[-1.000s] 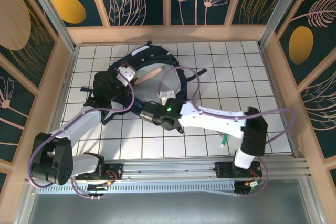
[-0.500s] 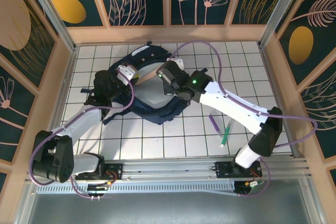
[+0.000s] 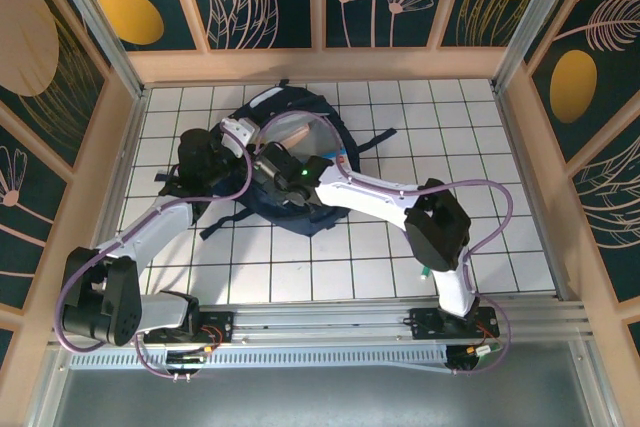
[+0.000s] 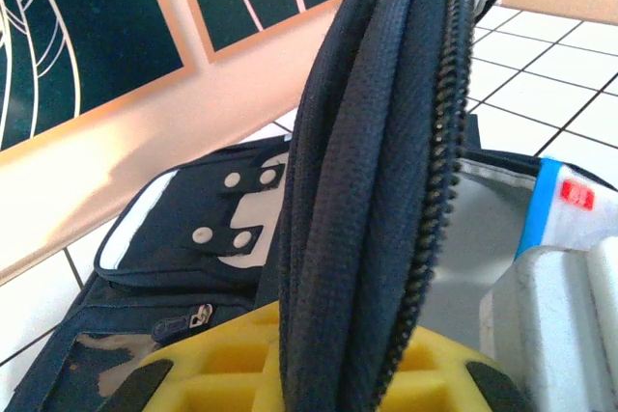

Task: Pack books, pencil case, and school supplies into a backpack

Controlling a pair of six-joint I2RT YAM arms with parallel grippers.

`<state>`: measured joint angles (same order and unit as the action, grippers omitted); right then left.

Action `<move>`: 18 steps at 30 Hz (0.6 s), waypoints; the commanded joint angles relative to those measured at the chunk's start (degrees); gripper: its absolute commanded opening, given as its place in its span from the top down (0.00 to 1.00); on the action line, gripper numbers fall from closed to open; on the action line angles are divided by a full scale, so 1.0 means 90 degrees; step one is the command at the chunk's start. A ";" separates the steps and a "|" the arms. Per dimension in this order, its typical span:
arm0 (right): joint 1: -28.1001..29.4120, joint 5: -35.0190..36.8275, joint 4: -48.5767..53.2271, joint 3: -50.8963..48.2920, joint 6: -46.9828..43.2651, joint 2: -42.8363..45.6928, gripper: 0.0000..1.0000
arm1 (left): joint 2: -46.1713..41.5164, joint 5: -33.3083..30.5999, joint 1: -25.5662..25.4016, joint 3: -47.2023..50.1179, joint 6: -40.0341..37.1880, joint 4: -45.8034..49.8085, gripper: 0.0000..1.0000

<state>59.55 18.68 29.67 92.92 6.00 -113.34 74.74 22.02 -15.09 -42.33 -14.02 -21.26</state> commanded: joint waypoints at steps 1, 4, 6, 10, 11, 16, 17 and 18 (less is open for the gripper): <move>0.0084 0.0003 -0.0481 -0.0336 -0.0577 0.0193 0.67 | -0.0017 0.0288 -0.0061 -0.0278 0.0345 -0.0523 1.00; 0.0006 0.0181 -0.0318 -0.0452 -0.0365 0.0408 0.60 | 0.0022 0.0307 -0.0060 -0.0279 0.0421 -0.0554 1.00; -0.0051 0.0158 -0.0146 -0.0476 0.0122 0.0660 0.54 | 0.0035 0.0279 -0.0061 -0.0262 0.0434 -0.0549 1.00; -0.0391 -0.0260 -0.0040 -0.1076 0.2407 0.1534 0.45 | -0.0033 0.0296 -0.0056 -0.0268 0.0361 -0.0463 1.00; -0.0581 -0.0528 -0.0076 -0.1454 0.3336 0.1772 0.44 | -0.0058 0.0325 -0.0056 -0.0268 0.0329 -0.0424 1.00; -0.0973 -0.1407 -0.0687 -0.3183 0.7186 0.2447 0.36 | -0.0189 0.0483 -0.0055 -0.0111 0.0261 -0.0344 1.00; -0.0979 -0.1512 -0.0969 -0.3415 0.7533 0.2490 0.36 | -0.0208 0.0515 -0.0059 -0.0049 0.0271 -0.0345 1.00; -0.1012 -0.1586 -0.1223 -0.3507 0.7626 0.2451 0.35 | -0.0232 0.0541 -0.0055 -0.0003 0.0273 -0.0355 1.00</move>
<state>49.54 9.72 24.40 65.36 55.11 -90.17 75.09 22.79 -15.14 -42.37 -12.80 -21.19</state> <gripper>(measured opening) 0.645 0.122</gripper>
